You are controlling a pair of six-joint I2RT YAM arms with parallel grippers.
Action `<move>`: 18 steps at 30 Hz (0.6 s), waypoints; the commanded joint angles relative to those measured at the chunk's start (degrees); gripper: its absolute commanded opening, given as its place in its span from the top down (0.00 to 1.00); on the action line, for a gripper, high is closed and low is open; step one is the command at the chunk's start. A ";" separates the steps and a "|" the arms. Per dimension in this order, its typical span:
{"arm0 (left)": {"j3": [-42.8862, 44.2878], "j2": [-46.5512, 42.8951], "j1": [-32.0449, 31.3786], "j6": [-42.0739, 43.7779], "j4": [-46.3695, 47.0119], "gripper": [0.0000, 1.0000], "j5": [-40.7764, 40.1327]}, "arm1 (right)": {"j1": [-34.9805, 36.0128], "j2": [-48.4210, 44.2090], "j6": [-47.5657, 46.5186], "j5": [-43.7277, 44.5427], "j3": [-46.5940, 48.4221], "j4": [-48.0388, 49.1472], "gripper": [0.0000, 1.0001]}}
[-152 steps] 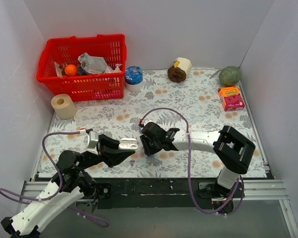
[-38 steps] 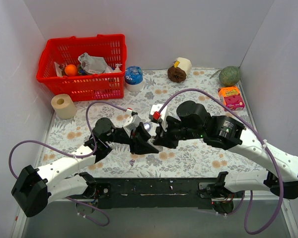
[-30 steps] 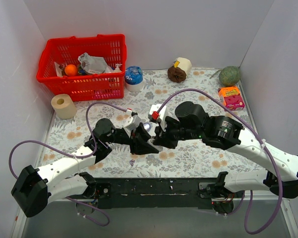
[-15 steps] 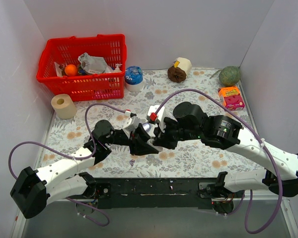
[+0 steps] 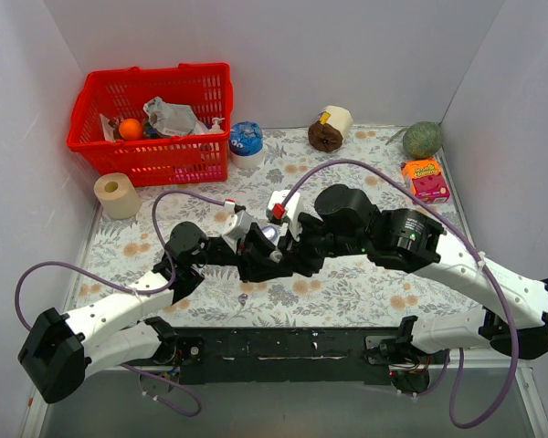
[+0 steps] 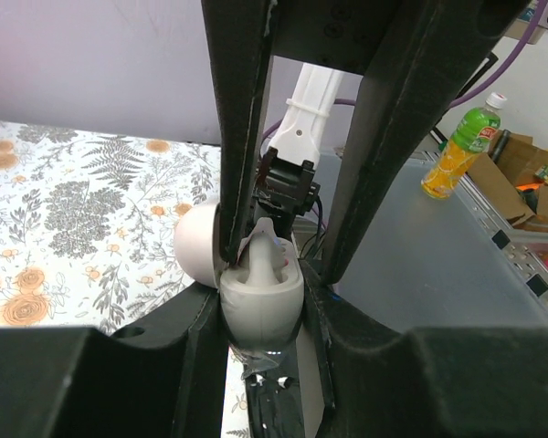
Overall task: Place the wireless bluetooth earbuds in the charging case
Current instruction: Place the earbud in the charging case, then close the charging case.
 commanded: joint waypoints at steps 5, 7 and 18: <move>-0.13 -2.56 -0.42 -0.35 5.57 1.00 -0.68 | 0.24 0.62 0.97 5.07 5.76 -0.26 0.53; -0.31 -2.65 -0.42 -0.35 5.49 1.00 -0.68 | 0.33 0.27 0.97 8.06 9.01 -0.52 0.50; -1.01 -3.79 -0.42 -0.35 4.96 1.00 -1.29 | -0.29 -7.29 5.01 25.62 5.33 4.66 0.61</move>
